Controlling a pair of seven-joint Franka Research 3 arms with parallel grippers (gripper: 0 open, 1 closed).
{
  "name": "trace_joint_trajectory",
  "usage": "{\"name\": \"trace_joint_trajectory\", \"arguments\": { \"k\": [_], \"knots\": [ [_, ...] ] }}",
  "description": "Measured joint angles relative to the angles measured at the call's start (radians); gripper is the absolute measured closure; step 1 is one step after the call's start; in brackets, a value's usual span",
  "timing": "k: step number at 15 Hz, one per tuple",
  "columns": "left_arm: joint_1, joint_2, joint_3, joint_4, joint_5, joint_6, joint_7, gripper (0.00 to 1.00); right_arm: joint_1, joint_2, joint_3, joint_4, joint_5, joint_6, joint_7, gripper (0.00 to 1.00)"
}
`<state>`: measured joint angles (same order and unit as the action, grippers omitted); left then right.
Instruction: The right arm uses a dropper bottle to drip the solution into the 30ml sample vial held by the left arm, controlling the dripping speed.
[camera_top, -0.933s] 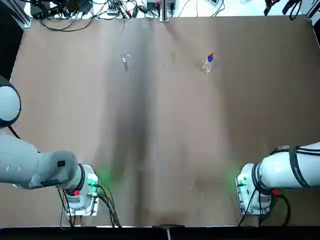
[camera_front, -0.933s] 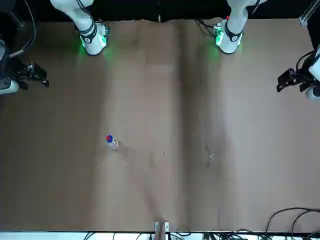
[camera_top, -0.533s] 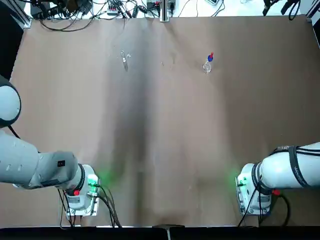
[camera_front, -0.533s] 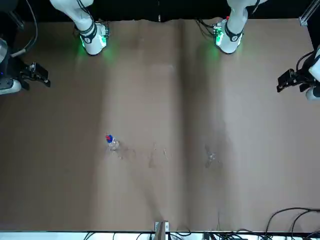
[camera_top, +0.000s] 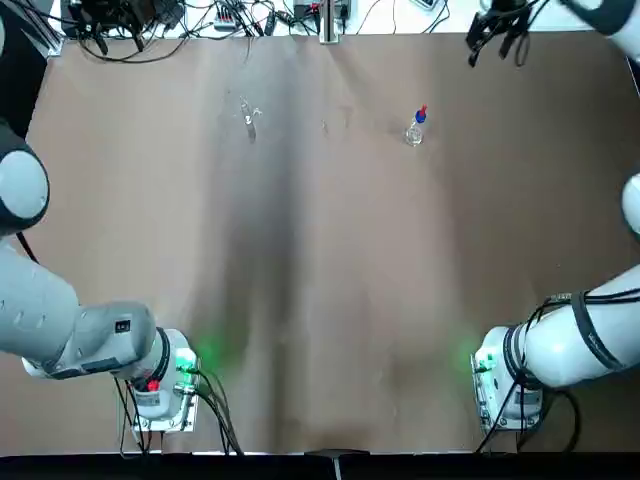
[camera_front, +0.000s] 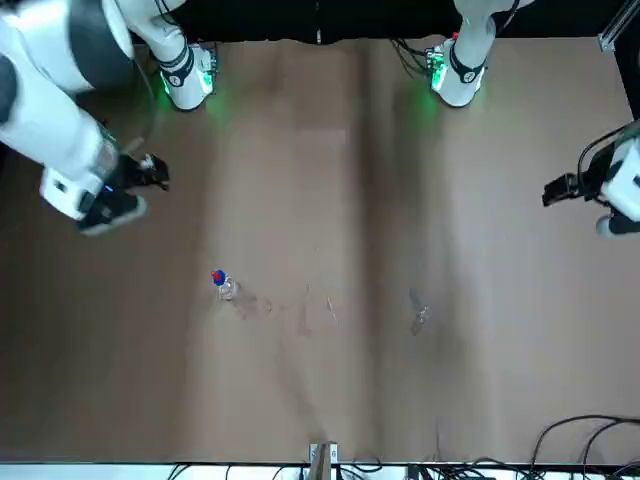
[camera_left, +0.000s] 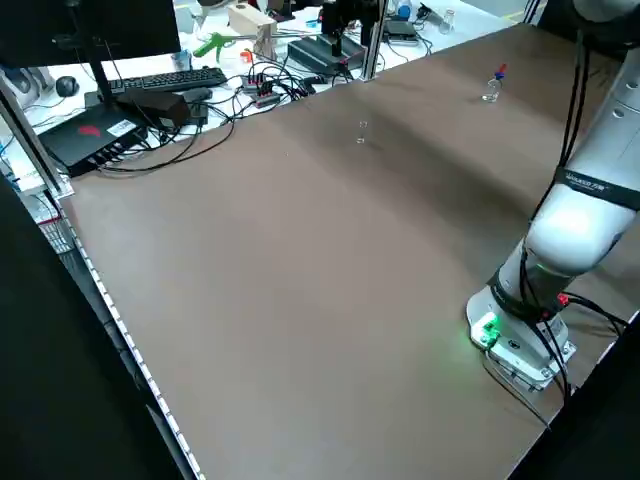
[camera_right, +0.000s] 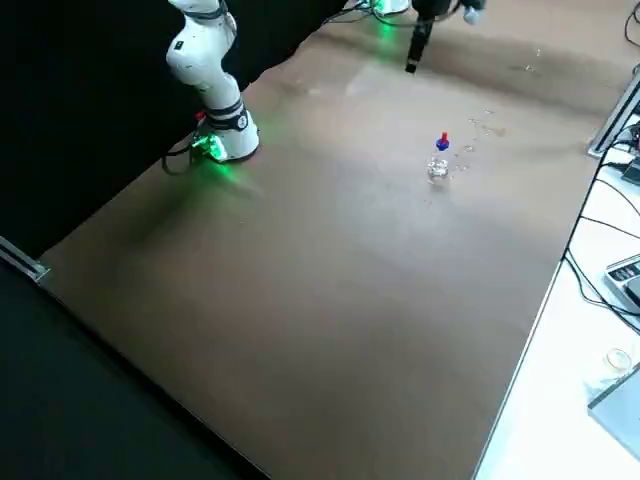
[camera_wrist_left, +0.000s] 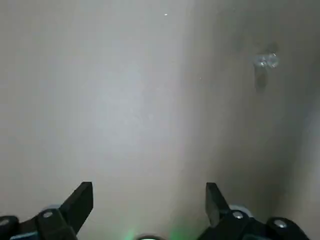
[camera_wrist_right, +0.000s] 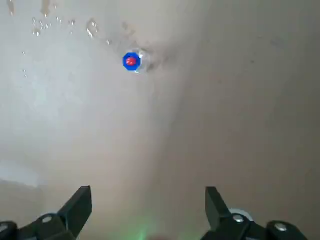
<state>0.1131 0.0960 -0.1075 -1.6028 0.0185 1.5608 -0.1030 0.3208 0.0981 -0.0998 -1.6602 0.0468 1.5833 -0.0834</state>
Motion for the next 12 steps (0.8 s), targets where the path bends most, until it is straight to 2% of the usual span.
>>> {"name": "trace_joint_trajectory", "arguments": {
  "k": [3, 5, 8, 12],
  "knots": [
    [0.000, 0.059, 0.000, -0.002, -0.058, 0.030, -0.183, 0.01, 0.033, 0.078, 0.000, 0.000, 0.010, 0.095, 0.002, 0.00],
    [0.000, 0.102, 0.000, -0.003, -0.107, 0.052, -0.299, 0.01, 0.041, 0.112, 0.000, 0.000, 0.048, 0.178, 0.004, 0.00],
    [-0.001, 0.154, 0.000, -0.003, -0.157, 0.110, -0.456, 0.01, 0.043, 0.176, 0.000, -0.001, 0.103, 0.238, 0.012, 0.01],
    [-0.012, 0.209, -0.001, -0.003, -0.253, 0.174, -0.684, 0.01, 0.045, 0.259, 0.000, -0.001, 0.109, 0.314, 0.036, 0.17]
  ]
}}
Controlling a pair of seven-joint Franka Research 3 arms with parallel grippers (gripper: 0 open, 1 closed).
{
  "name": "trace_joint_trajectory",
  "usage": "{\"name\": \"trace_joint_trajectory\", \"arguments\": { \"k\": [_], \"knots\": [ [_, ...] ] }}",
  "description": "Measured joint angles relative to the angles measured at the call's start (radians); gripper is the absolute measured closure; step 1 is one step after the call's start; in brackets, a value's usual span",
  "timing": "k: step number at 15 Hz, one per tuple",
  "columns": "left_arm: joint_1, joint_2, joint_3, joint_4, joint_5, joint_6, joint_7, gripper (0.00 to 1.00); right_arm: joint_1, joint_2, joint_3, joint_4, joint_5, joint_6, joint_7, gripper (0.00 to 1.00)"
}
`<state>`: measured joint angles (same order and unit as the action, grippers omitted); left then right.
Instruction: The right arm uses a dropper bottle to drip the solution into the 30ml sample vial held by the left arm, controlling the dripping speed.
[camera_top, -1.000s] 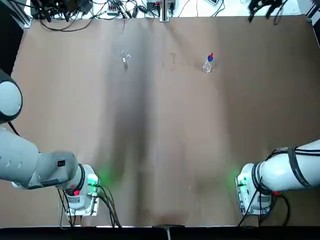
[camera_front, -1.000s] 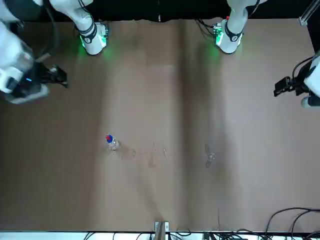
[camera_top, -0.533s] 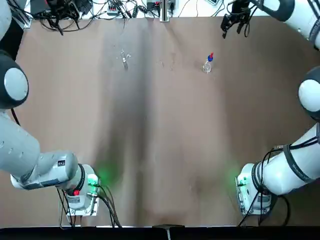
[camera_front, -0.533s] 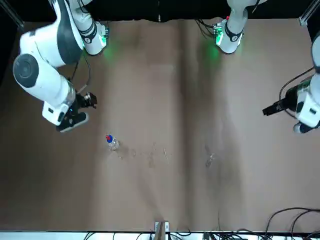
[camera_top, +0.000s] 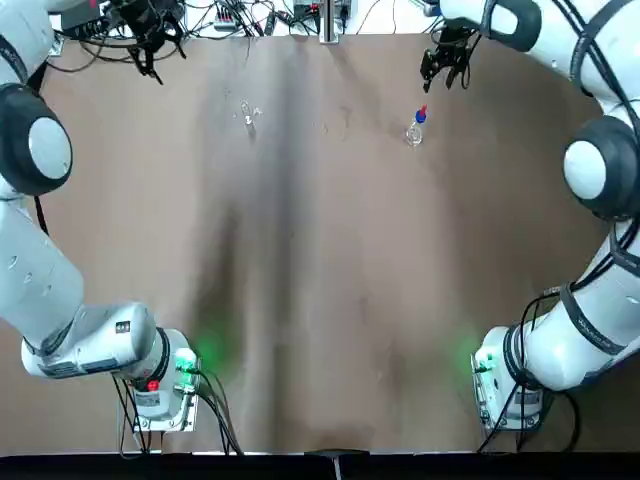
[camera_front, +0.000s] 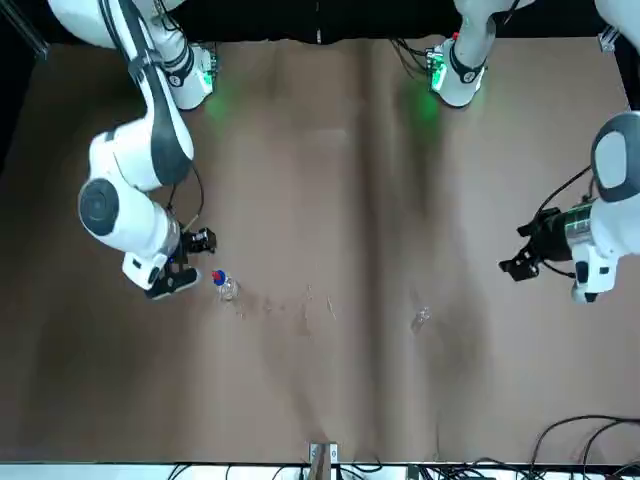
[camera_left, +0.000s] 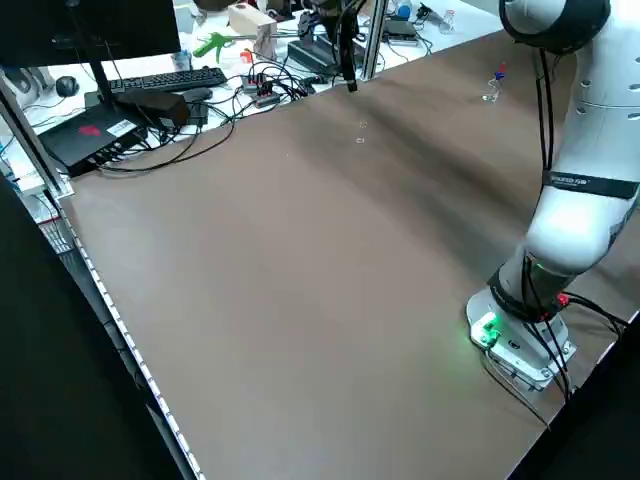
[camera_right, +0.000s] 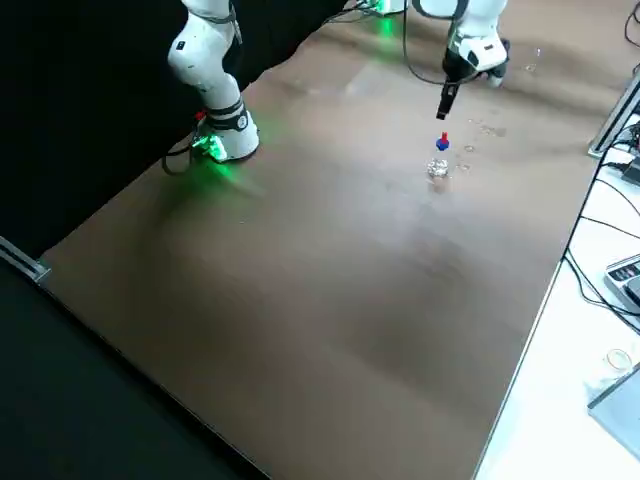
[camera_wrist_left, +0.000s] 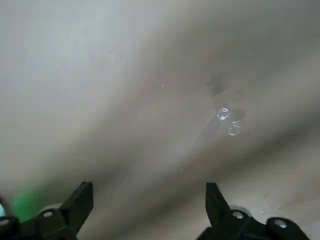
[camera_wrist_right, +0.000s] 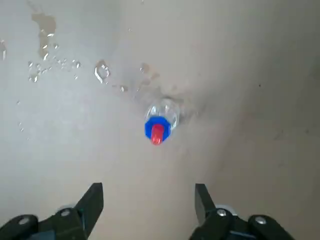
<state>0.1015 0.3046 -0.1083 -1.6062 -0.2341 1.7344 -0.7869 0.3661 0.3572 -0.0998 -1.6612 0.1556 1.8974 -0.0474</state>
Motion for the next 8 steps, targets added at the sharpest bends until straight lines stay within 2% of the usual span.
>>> {"name": "trace_joint_trajectory", "arguments": {
  "k": [1, 2, 4, 5, 8],
  "knots": [
    [-0.003, 0.015, -0.001, 0.000, -0.022, 0.008, -0.053, 0.01, 0.000, 0.019, 0.000, 0.000, 0.000, 0.026, 0.002, 0.18],
    [-0.008, 0.049, -0.002, -0.001, -0.054, 0.021, -0.130, 0.01, 0.000, 0.055, 0.000, 0.000, 0.000, 0.084, 0.010, 0.27],
    [-0.014, 0.090, -0.006, -0.002, -0.077, 0.066, -0.199, 0.01, 0.000, 0.091, 0.000, 0.000, 0.000, 0.131, 0.023, 0.31],
    [-0.024, 0.115, -0.006, -0.003, -0.087, 0.108, -0.258, 0.01, 0.000, 0.109, 0.000, 0.000, 0.000, 0.142, 0.027, 0.35],
    [-0.068, 0.203, -0.008, -0.005, -0.096, 0.279, -0.482, 0.01, 0.004, 0.142, 0.000, 0.000, 0.000, 0.154, 0.032, 0.36]
  ]
}}
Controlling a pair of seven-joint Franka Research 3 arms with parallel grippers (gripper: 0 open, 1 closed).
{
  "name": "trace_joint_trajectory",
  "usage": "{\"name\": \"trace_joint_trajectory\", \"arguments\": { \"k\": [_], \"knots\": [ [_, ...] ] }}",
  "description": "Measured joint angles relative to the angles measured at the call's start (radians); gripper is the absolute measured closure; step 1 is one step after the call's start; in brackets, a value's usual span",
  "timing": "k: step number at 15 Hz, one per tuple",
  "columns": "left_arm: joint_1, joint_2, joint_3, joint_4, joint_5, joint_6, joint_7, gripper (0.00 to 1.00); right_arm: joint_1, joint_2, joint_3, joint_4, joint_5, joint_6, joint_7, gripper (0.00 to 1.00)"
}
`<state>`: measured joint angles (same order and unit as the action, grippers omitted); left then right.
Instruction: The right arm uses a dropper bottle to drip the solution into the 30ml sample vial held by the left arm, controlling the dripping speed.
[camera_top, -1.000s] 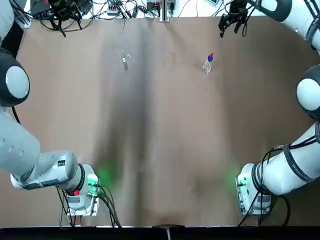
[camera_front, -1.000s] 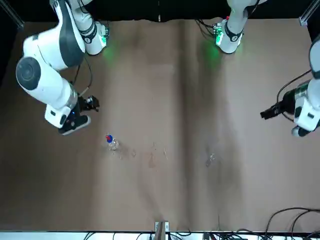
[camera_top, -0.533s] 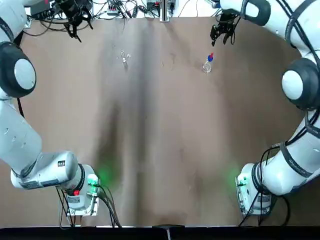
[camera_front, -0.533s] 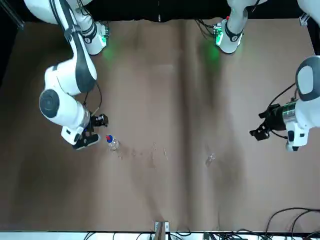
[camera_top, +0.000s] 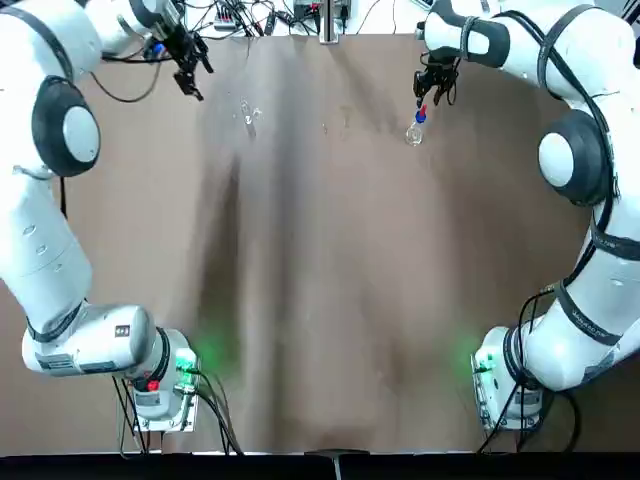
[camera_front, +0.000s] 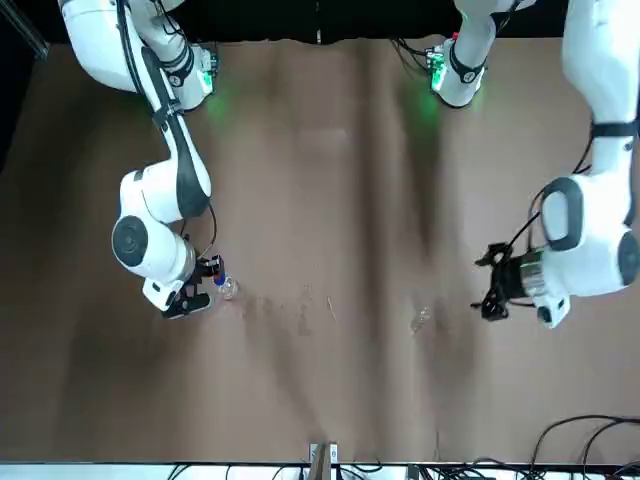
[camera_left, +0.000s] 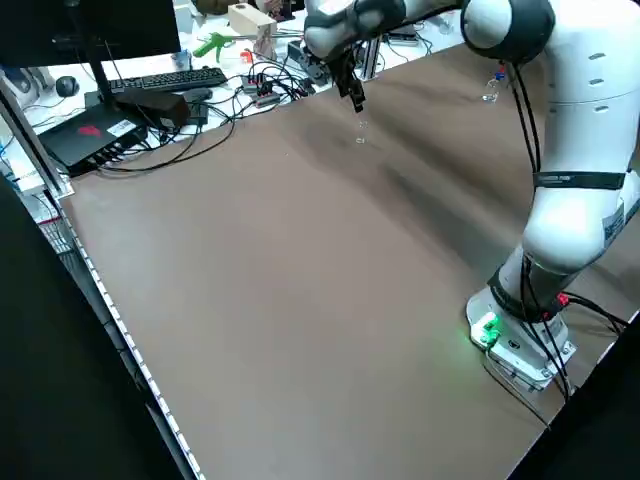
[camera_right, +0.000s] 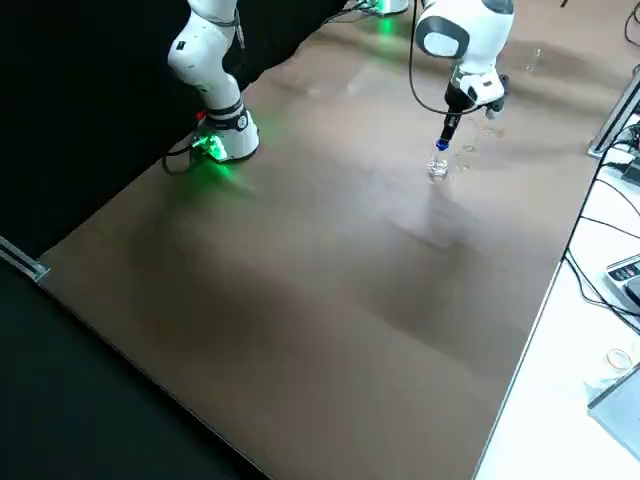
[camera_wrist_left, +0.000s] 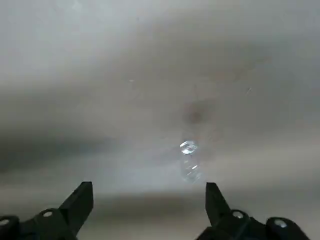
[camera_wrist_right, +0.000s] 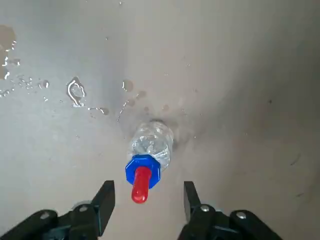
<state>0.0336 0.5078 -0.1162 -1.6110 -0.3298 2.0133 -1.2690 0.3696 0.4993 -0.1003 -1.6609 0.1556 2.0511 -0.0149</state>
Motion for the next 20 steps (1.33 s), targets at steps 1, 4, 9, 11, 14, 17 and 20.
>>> {"name": "trace_joint_trajectory", "arguments": {
  "k": [1, 4, 9, 11, 14, 17, 20],
  "knots": [
    [-0.019, 0.032, 0.000, 0.000, 0.000, 0.061, -0.061, 0.01, 0.002, 0.004, 0.000, 0.000, 0.000, 0.000, 0.002, 0.36],
    [-0.055, 0.110, -0.001, 0.001, -0.021, 0.161, -0.150, 0.01, 0.006, 0.007, 0.000, 0.000, 0.000, -0.002, 0.004, 0.41],
    [-0.048, 0.165, 0.002, 0.002, -0.084, 0.194, -0.150, 0.01, 0.014, 0.007, 0.000, 0.000, 0.000, -0.005, 0.027, 0.46],
    [-0.048, 0.172, 0.002, 0.002, -0.109, 0.194, -0.151, 0.01, 0.014, 0.007, 0.000, 0.000, 0.000, -0.005, 0.029, 0.52],
    [-0.044, 0.175, 0.002, 0.003, -0.127, 0.195, -0.148, 0.00, 0.014, 0.007, 0.000, 0.000, 0.000, -0.007, 0.030, 0.58],
    [-0.034, 0.176, 0.003, 0.003, -0.128, 0.195, -0.148, 0.00, 0.014, 0.007, 0.000, 0.000, 0.000, -0.007, 0.031, 0.65],
    [-0.022, 0.183, 0.003, 0.002, -0.128, 0.195, -0.146, 0.00, 0.014, 0.007, 0.000, 0.000, 0.000, -0.007, 0.031, 0.66]
  ]
}}
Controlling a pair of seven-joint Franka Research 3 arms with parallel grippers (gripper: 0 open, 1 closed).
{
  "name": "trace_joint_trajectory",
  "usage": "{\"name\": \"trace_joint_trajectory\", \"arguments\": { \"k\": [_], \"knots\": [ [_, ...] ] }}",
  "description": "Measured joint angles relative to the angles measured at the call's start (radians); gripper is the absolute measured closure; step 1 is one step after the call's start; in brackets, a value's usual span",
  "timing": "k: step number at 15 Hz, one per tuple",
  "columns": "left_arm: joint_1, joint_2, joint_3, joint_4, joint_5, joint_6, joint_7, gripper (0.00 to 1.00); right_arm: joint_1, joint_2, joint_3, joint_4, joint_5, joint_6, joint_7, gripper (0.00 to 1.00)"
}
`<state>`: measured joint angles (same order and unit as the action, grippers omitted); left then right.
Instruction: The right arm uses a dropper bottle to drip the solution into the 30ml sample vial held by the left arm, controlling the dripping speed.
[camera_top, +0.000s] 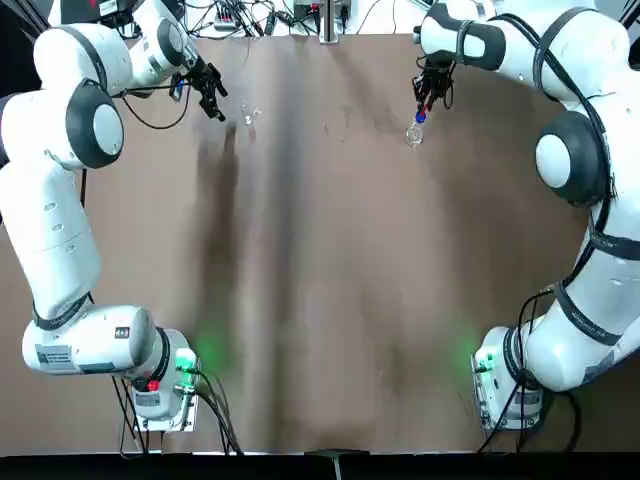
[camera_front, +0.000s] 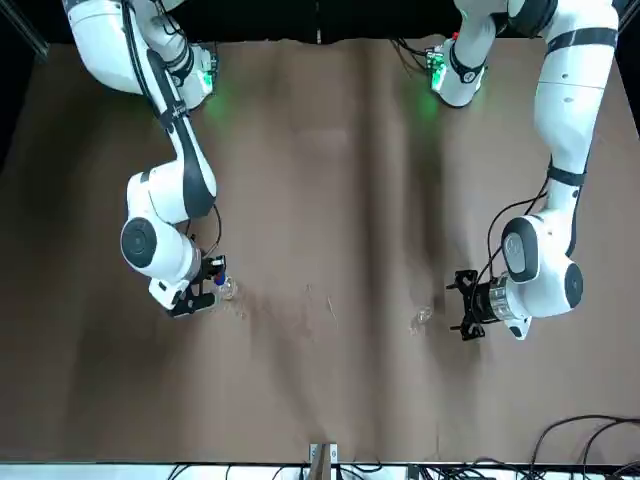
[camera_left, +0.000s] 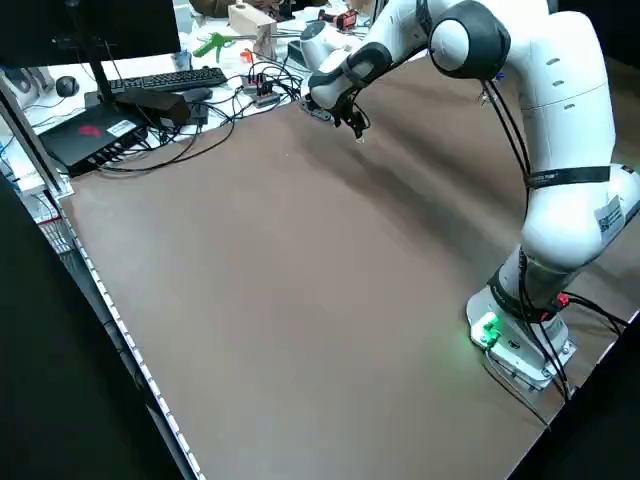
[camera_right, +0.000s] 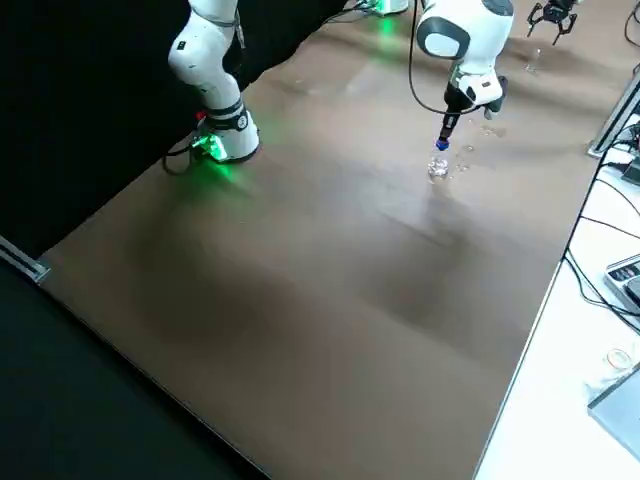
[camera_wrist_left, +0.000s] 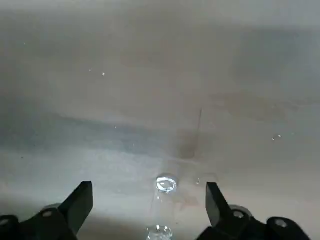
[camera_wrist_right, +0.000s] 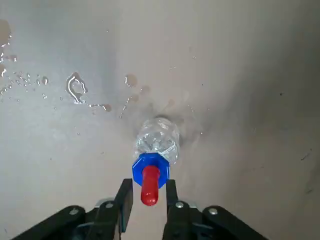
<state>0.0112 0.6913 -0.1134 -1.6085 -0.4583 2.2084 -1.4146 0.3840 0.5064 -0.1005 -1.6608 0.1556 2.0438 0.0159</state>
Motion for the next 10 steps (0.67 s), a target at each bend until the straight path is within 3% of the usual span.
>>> {"name": "trace_joint_trajectory", "arguments": {
  "k": [4, 7, 9, 10],
  "knots": [
    [0.002, 0.019, 0.000, 0.000, -0.007, 0.000, 0.000, 0.00, 0.000, 0.000, 0.000, 0.000, 0.000, 0.000, 0.000, 0.71],
    [0.011, 0.019, 0.000, 0.003, -0.074, 0.000, 0.000, 0.00, 0.000, 0.000, 0.000, 0.000, 0.000, -0.001, 0.000, 0.72],
    [0.024, 0.019, 0.000, 0.004, -0.138, 0.000, 0.001, 0.00, 0.000, 0.000, 0.000, 0.000, 0.000, -0.010, 0.001, 0.87],
    [0.029, 0.019, 0.000, 0.004, -0.154, 0.000, 0.002, 0.00, 0.000, 0.000, 0.000, 0.000, 0.000, -0.016, 0.001, 0.88]
  ]
}}
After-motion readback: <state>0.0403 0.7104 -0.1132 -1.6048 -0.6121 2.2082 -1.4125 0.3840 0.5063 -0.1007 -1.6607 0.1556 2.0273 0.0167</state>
